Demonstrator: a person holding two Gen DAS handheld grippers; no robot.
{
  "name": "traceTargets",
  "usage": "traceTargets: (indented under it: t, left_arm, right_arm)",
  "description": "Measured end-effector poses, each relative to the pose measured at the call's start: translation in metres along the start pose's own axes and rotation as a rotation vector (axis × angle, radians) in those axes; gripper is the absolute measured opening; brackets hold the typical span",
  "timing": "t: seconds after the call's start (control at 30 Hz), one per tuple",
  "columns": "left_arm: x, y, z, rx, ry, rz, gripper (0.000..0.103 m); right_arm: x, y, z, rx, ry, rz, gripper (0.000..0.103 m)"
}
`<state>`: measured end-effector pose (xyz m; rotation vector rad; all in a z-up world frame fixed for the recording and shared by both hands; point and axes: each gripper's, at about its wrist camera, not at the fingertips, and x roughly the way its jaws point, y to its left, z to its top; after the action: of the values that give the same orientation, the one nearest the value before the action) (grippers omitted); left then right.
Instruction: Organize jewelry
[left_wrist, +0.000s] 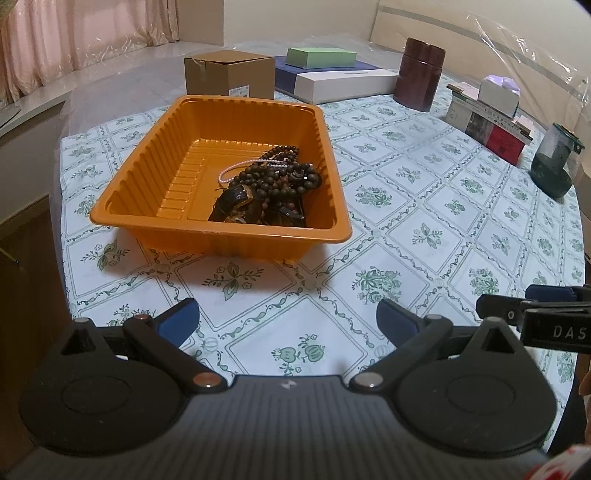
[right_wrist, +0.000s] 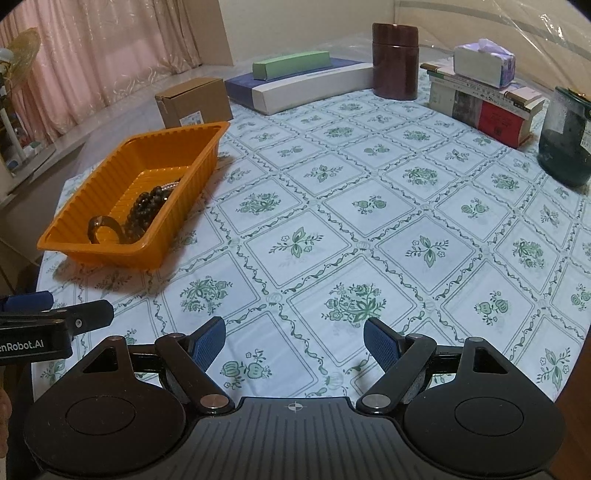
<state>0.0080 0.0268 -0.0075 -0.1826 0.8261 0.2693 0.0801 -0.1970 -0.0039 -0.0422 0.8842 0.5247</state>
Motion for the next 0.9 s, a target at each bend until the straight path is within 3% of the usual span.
traceTargets:
  t: [0.9]
  left_arm:
    - [0.0015, -0.0035, 0.0011, 0.008, -0.005, -0.012, 0.101]
  right_arm:
    - [0.0002, -0.0023, 0.0005, 0.007, -0.006, 0.002, 0.082]
